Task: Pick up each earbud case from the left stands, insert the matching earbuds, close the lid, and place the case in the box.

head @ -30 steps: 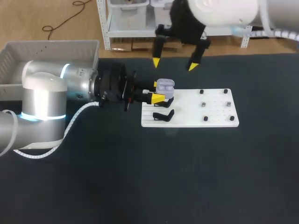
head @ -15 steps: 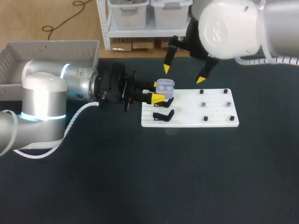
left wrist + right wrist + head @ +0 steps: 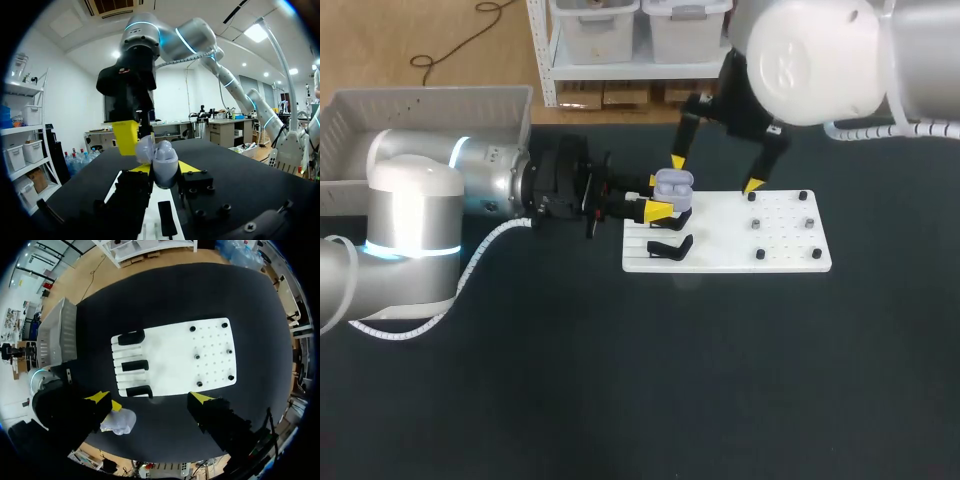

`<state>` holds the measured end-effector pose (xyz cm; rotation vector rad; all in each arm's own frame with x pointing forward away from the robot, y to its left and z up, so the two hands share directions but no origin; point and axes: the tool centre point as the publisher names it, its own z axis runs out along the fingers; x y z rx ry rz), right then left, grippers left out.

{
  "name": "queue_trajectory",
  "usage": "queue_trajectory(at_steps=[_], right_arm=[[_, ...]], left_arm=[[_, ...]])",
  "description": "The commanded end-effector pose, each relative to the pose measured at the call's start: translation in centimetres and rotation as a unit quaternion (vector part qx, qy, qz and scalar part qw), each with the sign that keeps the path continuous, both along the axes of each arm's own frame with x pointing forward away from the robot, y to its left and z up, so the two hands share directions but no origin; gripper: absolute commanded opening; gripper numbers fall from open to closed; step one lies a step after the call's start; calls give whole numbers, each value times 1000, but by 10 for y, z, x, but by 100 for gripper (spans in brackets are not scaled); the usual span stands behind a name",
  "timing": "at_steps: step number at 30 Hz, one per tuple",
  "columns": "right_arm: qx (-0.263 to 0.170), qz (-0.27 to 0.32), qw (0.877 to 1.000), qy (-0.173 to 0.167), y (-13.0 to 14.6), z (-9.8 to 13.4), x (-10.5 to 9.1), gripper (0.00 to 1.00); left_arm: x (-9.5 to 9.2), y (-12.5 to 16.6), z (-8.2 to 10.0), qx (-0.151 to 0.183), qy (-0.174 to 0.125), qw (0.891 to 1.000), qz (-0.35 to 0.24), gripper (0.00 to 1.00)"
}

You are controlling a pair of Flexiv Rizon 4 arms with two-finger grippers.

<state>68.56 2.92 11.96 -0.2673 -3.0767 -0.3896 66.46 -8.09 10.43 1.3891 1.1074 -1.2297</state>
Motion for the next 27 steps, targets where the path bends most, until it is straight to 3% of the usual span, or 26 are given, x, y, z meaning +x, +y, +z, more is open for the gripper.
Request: queue_trajectory(at_steps=[1,4,6,13,20,27], right_arm=[[3,7,1000,12,2,3,-4,100],[7,10,1000,19,3,3,-6,100],[2,9,1000,3,3,4,-6,100],[33,11,993,-109,-10,39,-14,100],[41,64,979,-188,-21,77,-46,100],[26,61,966,-251,-26,83,-67,100]], left_arm=[[-2,0,0,0,-1,1000,2,0],[-2,0,0,0,-1,1000,2,0],[-2,0,0,0,-1,1000,2,0],[-2,0,0,0,-1,1000,2,0],[-2,0,0,0,-1,1000,2,0],[-1,18,23,-10,60,998,23,0]])
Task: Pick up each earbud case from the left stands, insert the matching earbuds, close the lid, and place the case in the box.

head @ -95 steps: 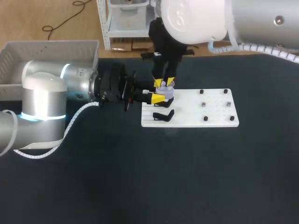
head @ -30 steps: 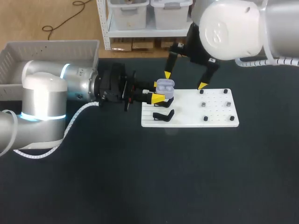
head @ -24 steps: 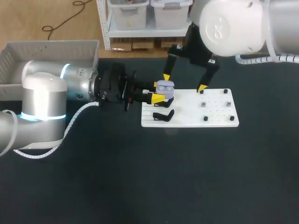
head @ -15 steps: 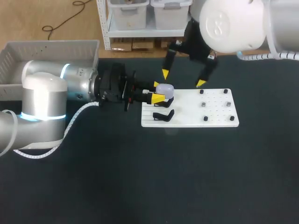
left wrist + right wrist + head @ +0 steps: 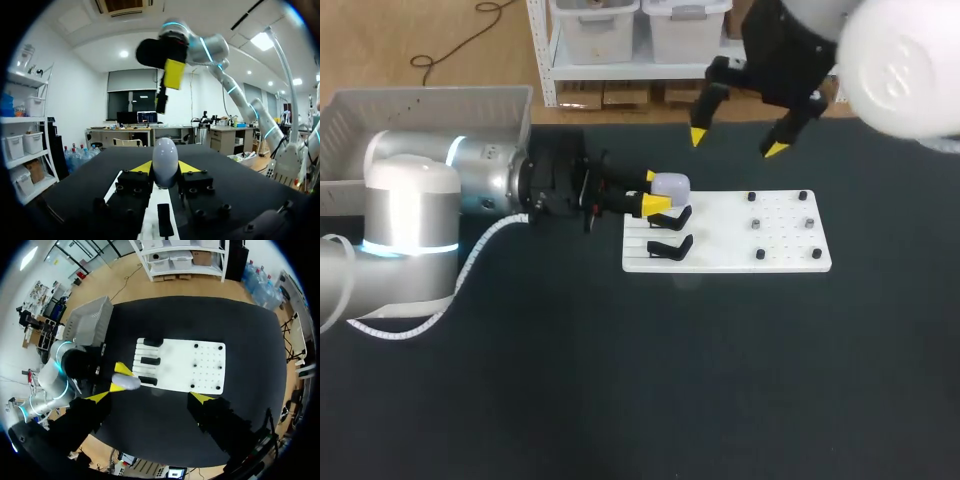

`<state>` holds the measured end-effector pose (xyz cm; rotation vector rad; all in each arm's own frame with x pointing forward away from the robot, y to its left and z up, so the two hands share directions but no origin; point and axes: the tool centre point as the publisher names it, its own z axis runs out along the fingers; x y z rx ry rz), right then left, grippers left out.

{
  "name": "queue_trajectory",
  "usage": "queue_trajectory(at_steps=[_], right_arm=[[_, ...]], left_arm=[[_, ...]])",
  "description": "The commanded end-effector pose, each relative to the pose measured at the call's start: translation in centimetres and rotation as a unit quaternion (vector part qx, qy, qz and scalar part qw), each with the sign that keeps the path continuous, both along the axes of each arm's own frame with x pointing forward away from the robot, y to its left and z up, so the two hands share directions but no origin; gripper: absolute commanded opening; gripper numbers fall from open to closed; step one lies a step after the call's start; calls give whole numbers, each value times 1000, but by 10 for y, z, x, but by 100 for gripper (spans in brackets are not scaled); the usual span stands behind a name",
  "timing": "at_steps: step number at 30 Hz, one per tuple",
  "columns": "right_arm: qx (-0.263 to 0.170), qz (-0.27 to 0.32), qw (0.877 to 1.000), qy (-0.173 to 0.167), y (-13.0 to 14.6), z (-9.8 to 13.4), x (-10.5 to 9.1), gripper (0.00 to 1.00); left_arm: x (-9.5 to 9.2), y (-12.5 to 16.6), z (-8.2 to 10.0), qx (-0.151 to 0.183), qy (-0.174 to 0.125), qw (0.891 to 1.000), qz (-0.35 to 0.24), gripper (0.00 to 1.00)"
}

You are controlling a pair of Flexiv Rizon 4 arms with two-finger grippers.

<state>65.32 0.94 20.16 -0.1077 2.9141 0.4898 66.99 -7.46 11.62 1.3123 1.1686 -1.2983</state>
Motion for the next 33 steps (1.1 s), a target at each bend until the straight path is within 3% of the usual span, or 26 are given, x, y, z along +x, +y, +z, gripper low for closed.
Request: queue_trajectory(at_steps=[1,5,11,18,24,27,31,33], right_arm=[[11,-56,989,-137,-7,1,-36,100],[22,-75,984,-158,-11,1,-35,100],[22,-75,984,-158,-11,1,-35,100],[22,-75,984,-158,-11,1,-35,100],[22,-75,984,-158,-11,1,-35,100],[22,-75,984,-158,-11,1,-35,100],[22,-75,984,-158,-11,1,-35,100],[22,-75,984,-158,-11,1,-35,100]], left_arm=[[-7,15,15,1,19,1000,19,0],[-6,29,31,-2,35,998,46,0],[-1,56,48,19,41,995,88,0],[29,110,64,34,45,982,179,0],[70,167,74,36,26,958,282,0],[97,195,69,26,42,942,331,0],[137,231,59,60,20,918,391,0],[156,247,56,61,19,908,414,0]])
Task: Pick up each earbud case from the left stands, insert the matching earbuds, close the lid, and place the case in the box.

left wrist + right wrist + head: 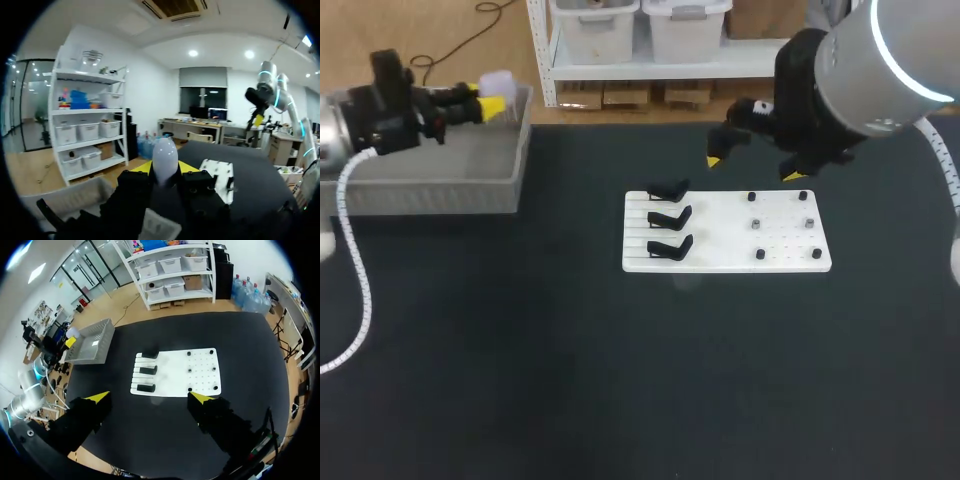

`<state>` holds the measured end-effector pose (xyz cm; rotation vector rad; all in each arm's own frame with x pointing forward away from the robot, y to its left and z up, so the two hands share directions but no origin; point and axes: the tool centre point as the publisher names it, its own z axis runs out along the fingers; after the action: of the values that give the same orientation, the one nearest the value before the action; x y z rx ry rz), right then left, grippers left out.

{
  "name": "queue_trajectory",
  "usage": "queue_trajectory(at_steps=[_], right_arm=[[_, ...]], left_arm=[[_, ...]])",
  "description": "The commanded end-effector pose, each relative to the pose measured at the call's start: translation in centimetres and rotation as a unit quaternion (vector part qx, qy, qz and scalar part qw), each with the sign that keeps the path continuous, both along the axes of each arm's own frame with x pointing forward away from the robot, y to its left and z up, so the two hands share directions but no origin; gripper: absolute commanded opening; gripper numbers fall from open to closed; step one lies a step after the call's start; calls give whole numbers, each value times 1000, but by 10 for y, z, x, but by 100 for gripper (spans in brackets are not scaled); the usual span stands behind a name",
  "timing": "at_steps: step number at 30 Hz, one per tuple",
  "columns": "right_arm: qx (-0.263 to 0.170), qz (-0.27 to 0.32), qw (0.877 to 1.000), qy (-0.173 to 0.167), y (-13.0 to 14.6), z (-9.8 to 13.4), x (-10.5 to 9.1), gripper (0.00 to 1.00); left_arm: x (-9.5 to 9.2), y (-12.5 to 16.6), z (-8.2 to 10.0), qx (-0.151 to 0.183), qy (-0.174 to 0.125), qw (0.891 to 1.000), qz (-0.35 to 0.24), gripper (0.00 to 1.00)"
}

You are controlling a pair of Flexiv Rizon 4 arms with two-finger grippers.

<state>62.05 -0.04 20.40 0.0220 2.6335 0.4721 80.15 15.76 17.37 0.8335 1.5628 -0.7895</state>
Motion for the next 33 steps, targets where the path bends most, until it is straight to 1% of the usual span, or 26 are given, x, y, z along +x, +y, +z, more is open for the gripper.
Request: queue_trajectory(at_steps=[1,4,6,7,9,13,17,18,19,22,25,33], right_arm=[[2,-11,1000,-28,-1,-2,-3,100],[2,-11,1000,-28,-1,-2,-3,100],[2,-11,1000,-28,-1,-2,-3,100],[2,-11,1000,-28,-1,-2,-3,100],[2,-11,1000,-28,-1,-2,-3,100],[2,-11,1000,-28,-1,-2,-3,100],[2,-11,1000,-28,-1,-2,-3,100],[2,-11,1000,-28,-1,-2,-3,100],[2,-11,1000,-28,-1,-2,-3,100],[2,-11,1000,-28,-1,-2,-3,100],[2,-11,1000,-28,-1,-2,-3,100],[2,-11,1000,-28,-1,-2,-3,100]], left_arm=[[33,22,-4,28,-12,995,98,0],[56,40,-9,41,-13,992,118,0],[70,49,-14,37,-5,991,129,0],[75,53,-16,46,-4,990,132,0],[86,60,-24,43,7,989,140,0],[97,70,-34,47,19,988,146,0],[99,77,-44,56,30,986,152,0],[99,78,-46,60,30,986,155,38],[98,79,-46,61,30,985,157,100],[96,84,-49,53,28,985,159,100],[91,87,-45,41,16,986,160,100],[91,87,-45,41,16,986,160,100]])
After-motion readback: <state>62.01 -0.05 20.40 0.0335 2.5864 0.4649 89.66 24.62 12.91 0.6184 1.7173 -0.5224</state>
